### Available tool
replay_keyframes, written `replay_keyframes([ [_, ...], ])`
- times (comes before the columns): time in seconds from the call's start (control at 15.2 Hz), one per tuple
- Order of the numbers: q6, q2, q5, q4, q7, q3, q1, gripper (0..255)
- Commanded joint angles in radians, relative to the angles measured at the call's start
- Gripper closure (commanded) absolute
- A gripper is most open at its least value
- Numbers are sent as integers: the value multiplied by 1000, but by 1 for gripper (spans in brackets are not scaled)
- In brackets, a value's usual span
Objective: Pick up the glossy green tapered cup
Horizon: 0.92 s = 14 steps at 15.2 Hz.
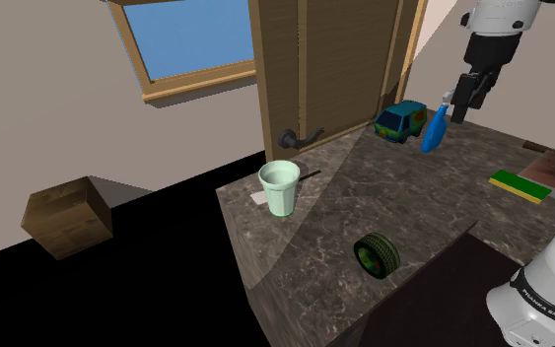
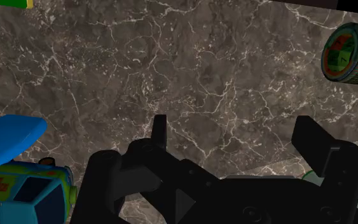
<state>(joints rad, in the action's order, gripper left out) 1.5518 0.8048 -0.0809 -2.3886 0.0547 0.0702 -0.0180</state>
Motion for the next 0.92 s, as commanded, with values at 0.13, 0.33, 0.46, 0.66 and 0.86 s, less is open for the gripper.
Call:
replay_keyframes([
  [0.13,45,-49,32,-2,-40,-21,10,0],
  [0.33,112,-129,77,5,-97,-50,25,0],
  [0.46,156,-188,106,16,-133,-69,35,0],
  [0.66,219,-280,145,42,-182,-95,49,0],
  [0.86,278,-378,180,80,-229,-119,62,0],
])
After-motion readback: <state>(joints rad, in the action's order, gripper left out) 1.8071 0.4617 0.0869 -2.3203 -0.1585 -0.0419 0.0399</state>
